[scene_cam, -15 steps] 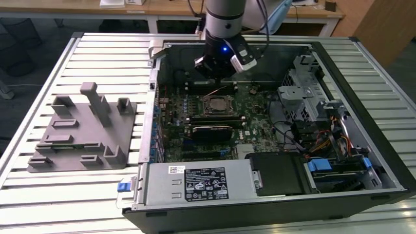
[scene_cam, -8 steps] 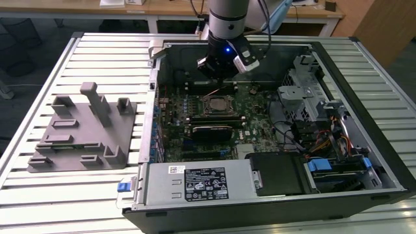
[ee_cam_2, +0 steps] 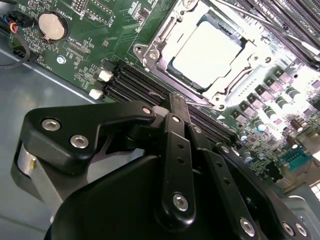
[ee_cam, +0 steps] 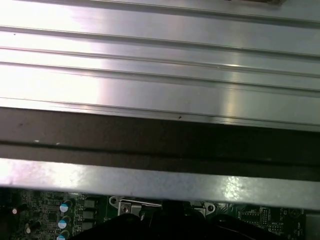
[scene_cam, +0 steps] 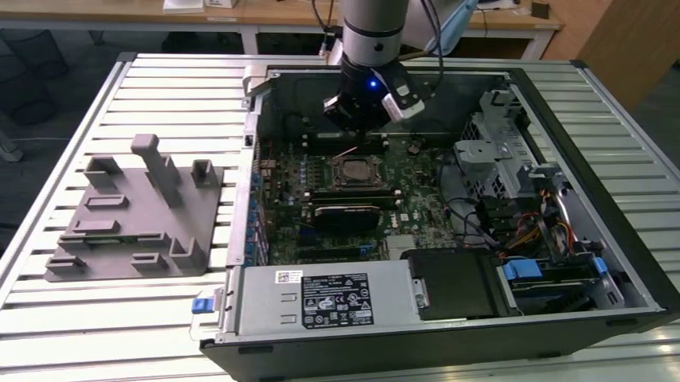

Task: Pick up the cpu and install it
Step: 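Install the first cpu locking lever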

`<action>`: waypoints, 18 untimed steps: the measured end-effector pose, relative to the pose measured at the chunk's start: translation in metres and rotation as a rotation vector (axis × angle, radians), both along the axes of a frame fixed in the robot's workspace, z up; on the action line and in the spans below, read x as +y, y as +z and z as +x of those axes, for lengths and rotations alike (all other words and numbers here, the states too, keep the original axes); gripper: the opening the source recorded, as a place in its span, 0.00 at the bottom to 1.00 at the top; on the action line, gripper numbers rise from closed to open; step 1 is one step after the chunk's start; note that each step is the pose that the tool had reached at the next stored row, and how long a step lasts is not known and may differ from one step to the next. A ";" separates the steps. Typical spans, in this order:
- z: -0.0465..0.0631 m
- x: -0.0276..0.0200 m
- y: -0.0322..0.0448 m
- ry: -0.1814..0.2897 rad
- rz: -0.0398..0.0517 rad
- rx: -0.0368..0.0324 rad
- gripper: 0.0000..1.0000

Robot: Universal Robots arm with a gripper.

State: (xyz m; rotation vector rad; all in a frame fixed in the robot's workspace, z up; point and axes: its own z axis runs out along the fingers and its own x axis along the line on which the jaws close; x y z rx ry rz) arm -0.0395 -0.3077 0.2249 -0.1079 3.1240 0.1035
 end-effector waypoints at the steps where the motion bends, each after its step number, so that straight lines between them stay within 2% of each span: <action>1: 0.000 0.0001 -0.0005 0.000 0.0000 0.0000 0.11; 8: 0.004 0.0026 -0.0052 0.000 0.0000 0.0000 0.11; 18: 0.007 0.0031 -0.0129 0.000 -0.0002 0.0001 0.11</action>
